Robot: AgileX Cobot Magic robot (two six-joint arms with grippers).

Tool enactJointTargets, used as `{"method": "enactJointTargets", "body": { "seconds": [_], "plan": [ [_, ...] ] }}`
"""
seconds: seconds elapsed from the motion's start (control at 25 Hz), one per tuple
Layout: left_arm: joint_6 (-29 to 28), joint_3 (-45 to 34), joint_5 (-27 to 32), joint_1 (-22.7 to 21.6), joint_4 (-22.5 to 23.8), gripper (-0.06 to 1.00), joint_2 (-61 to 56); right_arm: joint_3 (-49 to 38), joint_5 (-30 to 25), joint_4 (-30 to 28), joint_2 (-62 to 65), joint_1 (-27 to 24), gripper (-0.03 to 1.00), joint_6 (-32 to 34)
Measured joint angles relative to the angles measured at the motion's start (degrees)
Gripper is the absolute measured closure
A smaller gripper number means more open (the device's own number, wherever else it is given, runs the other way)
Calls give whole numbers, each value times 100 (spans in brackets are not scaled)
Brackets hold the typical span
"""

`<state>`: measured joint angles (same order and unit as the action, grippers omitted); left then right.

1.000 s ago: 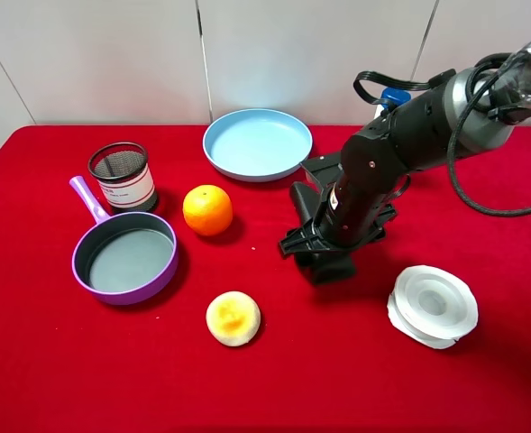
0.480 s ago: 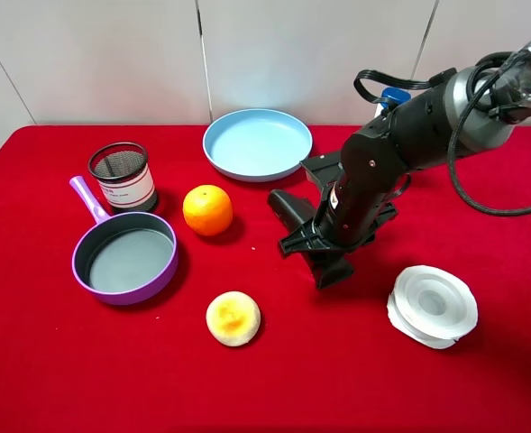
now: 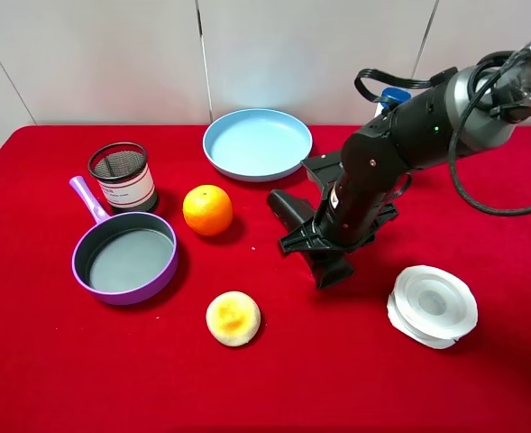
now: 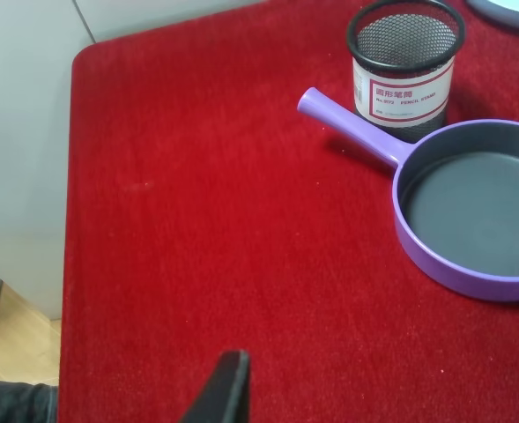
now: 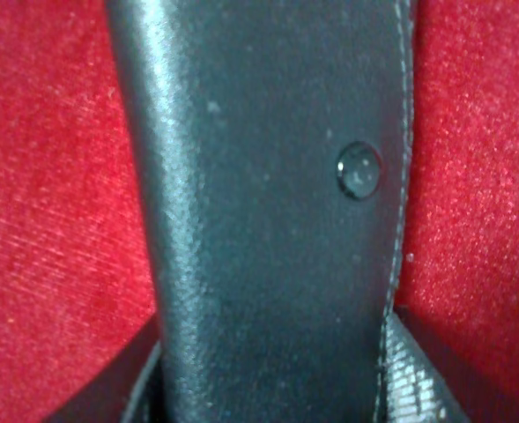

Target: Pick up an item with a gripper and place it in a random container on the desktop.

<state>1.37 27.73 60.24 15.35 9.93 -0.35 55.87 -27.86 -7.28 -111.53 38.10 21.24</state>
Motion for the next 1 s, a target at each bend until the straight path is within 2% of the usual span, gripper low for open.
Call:
{"method": "enactJointTargets", "body": {
  "seconds": [0.6,1.0],
  "plan": [
    [0,0,0,0,0,0,0,7,-168,-98,460,0,69,21],
    [0,0,0,0,4,0,0,747,-919,-401,591,0,70,-252]
  ]
}}
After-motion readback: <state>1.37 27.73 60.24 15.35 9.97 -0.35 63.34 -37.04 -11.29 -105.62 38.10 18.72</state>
